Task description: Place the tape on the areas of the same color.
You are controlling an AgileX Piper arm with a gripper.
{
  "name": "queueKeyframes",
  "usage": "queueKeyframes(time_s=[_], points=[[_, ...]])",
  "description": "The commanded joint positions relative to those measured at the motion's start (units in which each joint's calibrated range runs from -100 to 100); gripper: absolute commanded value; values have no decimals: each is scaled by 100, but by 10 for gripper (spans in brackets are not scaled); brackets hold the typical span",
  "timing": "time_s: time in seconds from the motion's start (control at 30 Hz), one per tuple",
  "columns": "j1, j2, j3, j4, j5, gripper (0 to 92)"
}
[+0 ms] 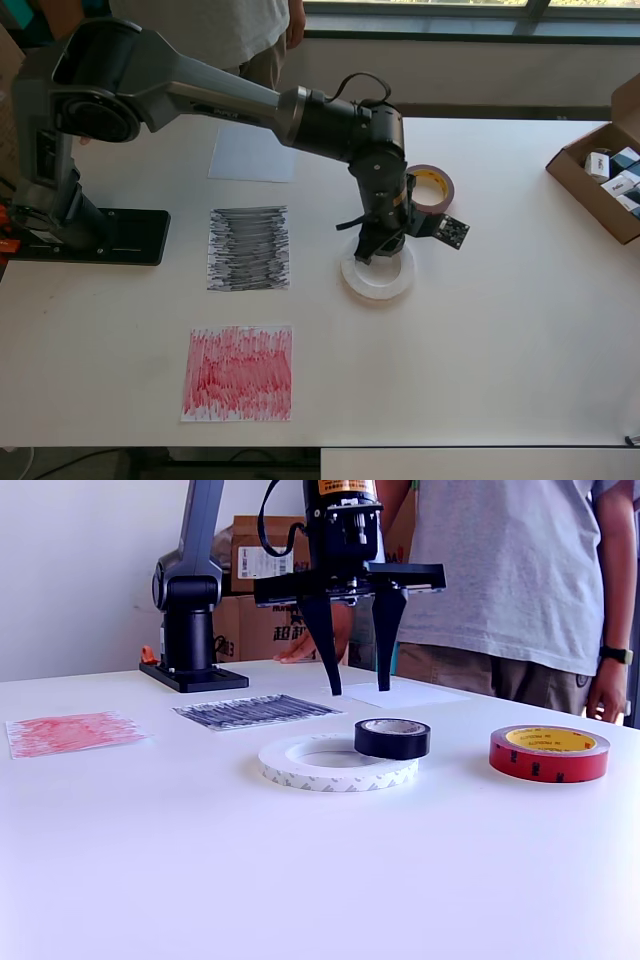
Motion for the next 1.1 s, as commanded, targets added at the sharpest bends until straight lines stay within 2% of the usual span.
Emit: queueKeyframes(time_s=[0.0,0.87,1.07], points=[[36,127,44,-50,-17,446],[60,408,72,-50,-115,441],[36,483,72,-50,-115,273]])
